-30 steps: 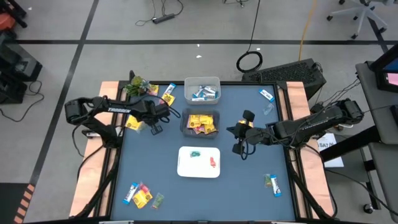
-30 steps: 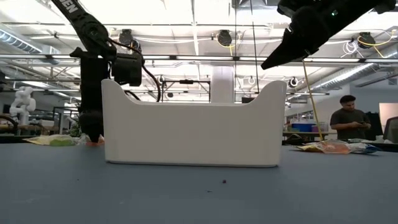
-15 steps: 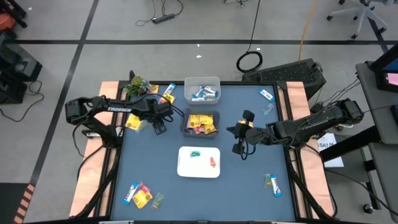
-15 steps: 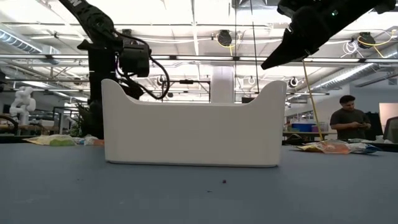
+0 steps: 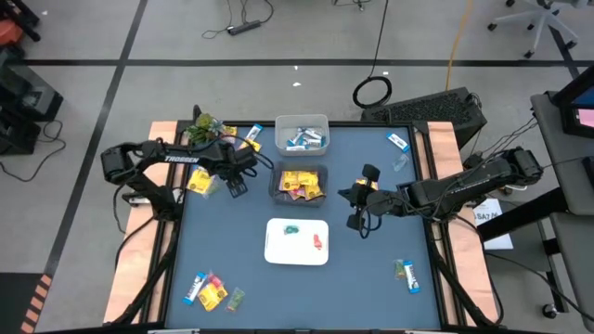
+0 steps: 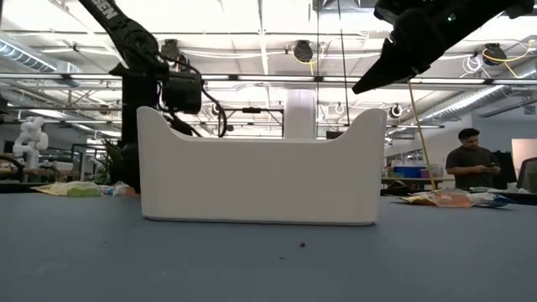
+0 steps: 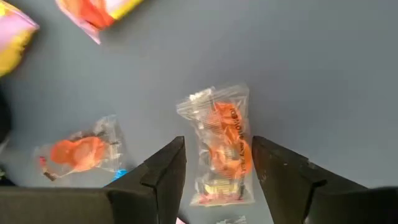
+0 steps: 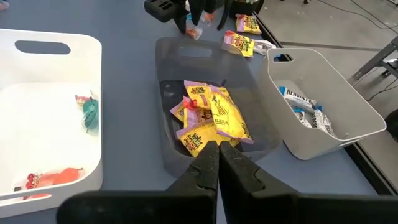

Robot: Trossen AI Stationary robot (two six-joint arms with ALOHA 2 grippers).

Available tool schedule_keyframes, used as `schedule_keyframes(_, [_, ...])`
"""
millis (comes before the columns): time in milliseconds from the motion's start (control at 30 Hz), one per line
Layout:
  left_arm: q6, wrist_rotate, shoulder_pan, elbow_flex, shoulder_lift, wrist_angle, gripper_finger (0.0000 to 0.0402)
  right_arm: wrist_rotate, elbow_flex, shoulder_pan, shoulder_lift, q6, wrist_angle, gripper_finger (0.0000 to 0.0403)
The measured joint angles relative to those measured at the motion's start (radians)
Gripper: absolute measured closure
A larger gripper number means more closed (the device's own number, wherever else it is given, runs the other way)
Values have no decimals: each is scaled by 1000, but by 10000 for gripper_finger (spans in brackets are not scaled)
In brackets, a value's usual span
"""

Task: Sort candy
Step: Put the orange candy into the white bin, then put the orange gummy candy into the white bin

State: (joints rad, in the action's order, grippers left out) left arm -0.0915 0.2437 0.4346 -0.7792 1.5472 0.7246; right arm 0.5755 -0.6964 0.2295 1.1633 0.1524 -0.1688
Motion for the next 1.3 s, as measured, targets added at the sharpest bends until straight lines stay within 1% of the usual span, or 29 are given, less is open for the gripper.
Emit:
schedule_keyframes(167, [24,18,2,-5,53,-1,210,0,0,0,0,0,0,403])
schedule_keyframes(300, [50,27,0,-4,48,0,217,0,0,0,0,0,0,403])
schedule_keyframes(400, [78,58,-14,1,26,6,244,0,0,0,0,1,0,403])
schedule_keyframes(533, [82,105,-25,3,-9,24,296,0,0,0,0,2,0,403])
schedule_keyframes(733, [80,109,-32,2,-58,36,363,0,1,0,0,2,0,403])
schedule_keyframes(833, [79,107,-45,2,-89,37,387,0,1,0,0,3,0,403])
schedule_keyframes(900, [69,107,-51,2,-100,37,395,0,1,0,0,3,0,403])
schedule_keyframes(1000, [39,92,-54,2,-99,36,391,0,1,0,0,3,0,403])
schedule_keyframes(1067, [24,43,-44,1,-83,35,372,0,1,0,0,4,0,403])
schedule_keyframes(1100, [26,23,-36,1,-72,36,360,0,1,0,0,4,0,403])
schedule_keyframes(1167, [45,21,-23,1,-54,35,330,0,1,0,0,4,0,403])
schedule_keyframes(1300, [53,83,8,1,-30,26,265,0,1,0,0,8,0,403])
